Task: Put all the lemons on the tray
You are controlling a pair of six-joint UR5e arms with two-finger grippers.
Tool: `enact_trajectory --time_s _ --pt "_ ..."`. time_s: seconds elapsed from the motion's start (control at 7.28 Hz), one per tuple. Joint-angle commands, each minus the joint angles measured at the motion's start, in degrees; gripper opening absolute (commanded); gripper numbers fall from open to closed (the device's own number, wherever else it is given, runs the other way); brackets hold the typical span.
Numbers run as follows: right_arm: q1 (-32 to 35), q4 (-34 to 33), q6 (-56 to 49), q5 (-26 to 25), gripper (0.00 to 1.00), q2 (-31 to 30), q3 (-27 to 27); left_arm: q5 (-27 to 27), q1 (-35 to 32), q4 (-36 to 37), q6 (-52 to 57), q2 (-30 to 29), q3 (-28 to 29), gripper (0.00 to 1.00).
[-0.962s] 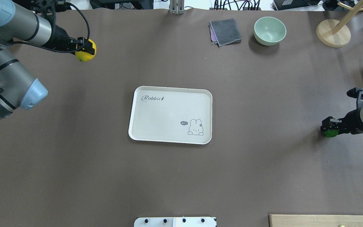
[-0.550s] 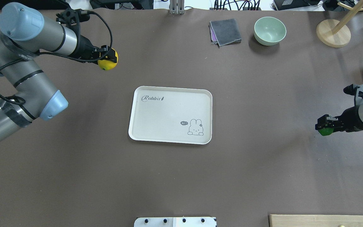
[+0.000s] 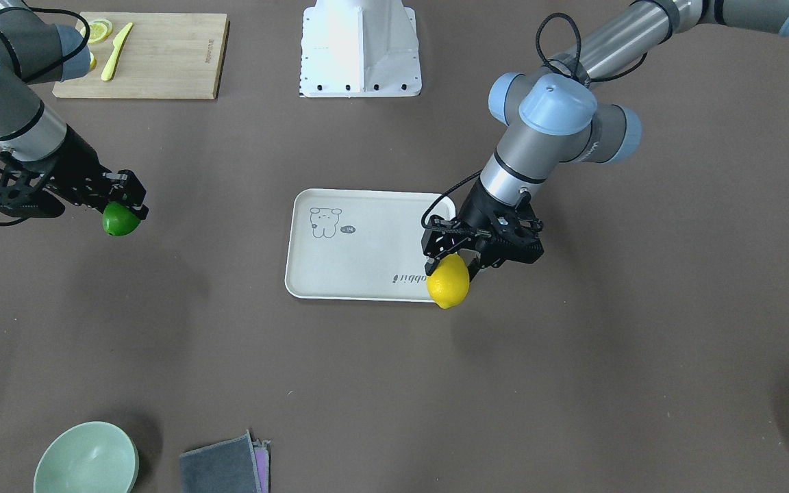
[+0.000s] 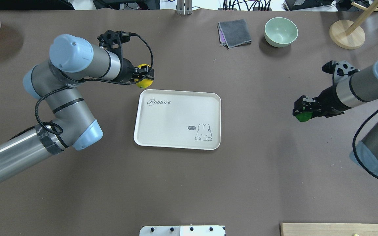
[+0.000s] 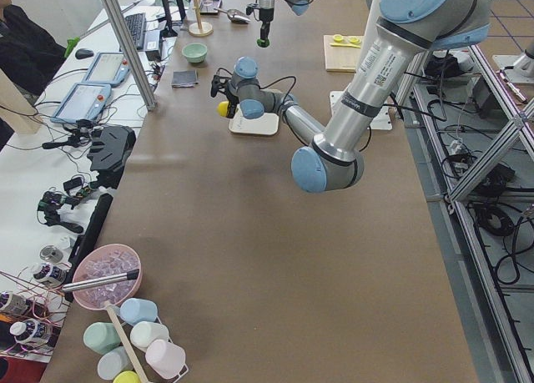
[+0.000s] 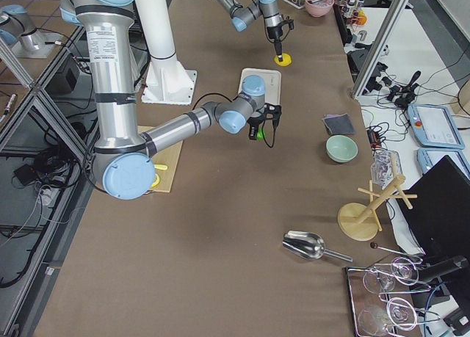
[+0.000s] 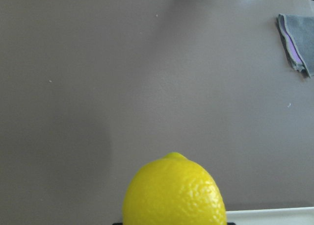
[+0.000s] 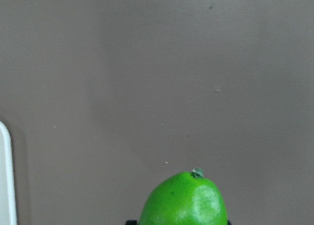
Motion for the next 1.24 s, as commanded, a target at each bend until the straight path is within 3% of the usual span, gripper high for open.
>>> enact_trajectory --time_s 0.0,0.14,0.55,0.69,0.82,1.1 --pt "-1.3 -3.1 2.5 -0.2 0.0 5.7 0.0 5.0 5.2 0.2 -0.2 -0.2 0.2 0.0" --pt "-2.5 -3.1 4.5 -0.6 0.0 7.7 -0.1 7.2 7.1 0.3 -0.2 -0.1 0.2 0.0" --pt "-6.1 -3.1 7.3 -5.1 0.0 11.5 -0.4 7.3 8.5 0.3 0.6 1.3 -0.1 0.0" --pt "-8.0 -3.2 7.4 -7.1 0.0 12.7 -0.6 6.9 8.5 0.3 1.8 2.4 -1.1 0.58" --pt "-10.1 -3.1 9.2 -8.9 0.0 14.2 -0.6 7.3 8.4 0.2 3.1 2.6 -2.3 0.97" --pt "-16.6 -3.2 10.6 -16.2 0.0 17.0 -1.2 6.8 6.5 1.3 3.6 3.6 -6.7 0.98"
